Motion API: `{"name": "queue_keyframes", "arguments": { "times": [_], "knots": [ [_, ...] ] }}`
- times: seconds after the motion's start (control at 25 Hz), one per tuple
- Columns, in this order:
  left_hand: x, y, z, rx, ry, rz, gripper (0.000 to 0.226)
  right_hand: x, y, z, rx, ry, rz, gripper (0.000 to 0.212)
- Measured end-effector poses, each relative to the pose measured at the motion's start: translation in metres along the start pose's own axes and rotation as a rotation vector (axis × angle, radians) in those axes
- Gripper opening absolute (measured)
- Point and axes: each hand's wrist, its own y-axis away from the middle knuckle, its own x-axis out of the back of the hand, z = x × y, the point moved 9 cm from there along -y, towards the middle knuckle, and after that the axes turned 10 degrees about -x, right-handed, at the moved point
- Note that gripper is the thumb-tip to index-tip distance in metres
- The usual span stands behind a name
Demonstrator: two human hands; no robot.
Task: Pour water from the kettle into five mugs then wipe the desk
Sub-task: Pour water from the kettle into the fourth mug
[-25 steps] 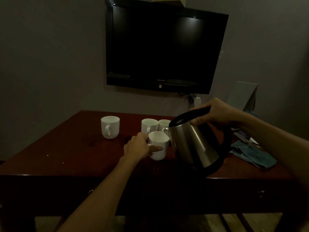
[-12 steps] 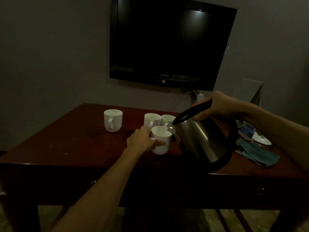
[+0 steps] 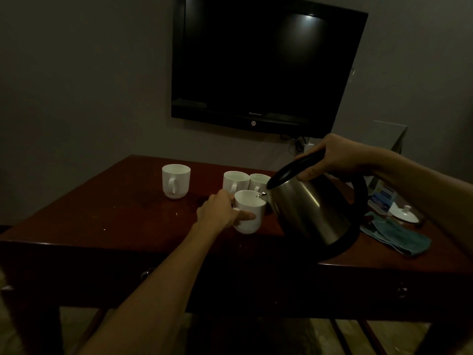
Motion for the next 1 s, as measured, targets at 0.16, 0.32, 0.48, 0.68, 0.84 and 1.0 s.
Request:
{"name": "queue_keyframes", "arguments": {
  "times": [0.16,0.32,0.48,0.68,0.84,1.0],
  "knots": [
    [-0.0007,-0.001,-0.0007,0.005,0.011,-0.006,0.061,0.0002,-0.002,0.0009,0.011,0.014,0.001,0.045],
    [-0.0015,-0.0018,-0.0002,0.0,0.02,-0.006,0.065,0.0011,-0.0004,-0.0042,0.006,0.037,-0.003,0.031],
    [-0.0036,-0.0028,0.0,-0.005,0.034,-0.017,0.063,0.0018,-0.0024,-0.0046,0.003,0.07,0.012,0.033],
    [-0.0046,-0.0048,-0.0019,-0.016,0.019,-0.011,0.066,0.0033,-0.003,-0.0031,0.0,0.063,0.012,0.033],
    [-0.0051,-0.0052,-0.0054,-0.002,0.018,-0.018,0.069,0.003,-0.0037,-0.0051,0.008,0.066,0.011,0.032],
    [-0.0036,-0.0034,-0.0015,0.008,0.009,-0.006,0.066,0.0027,-0.0032,-0.0054,-0.001,0.067,0.013,0.037]
  ]
}}
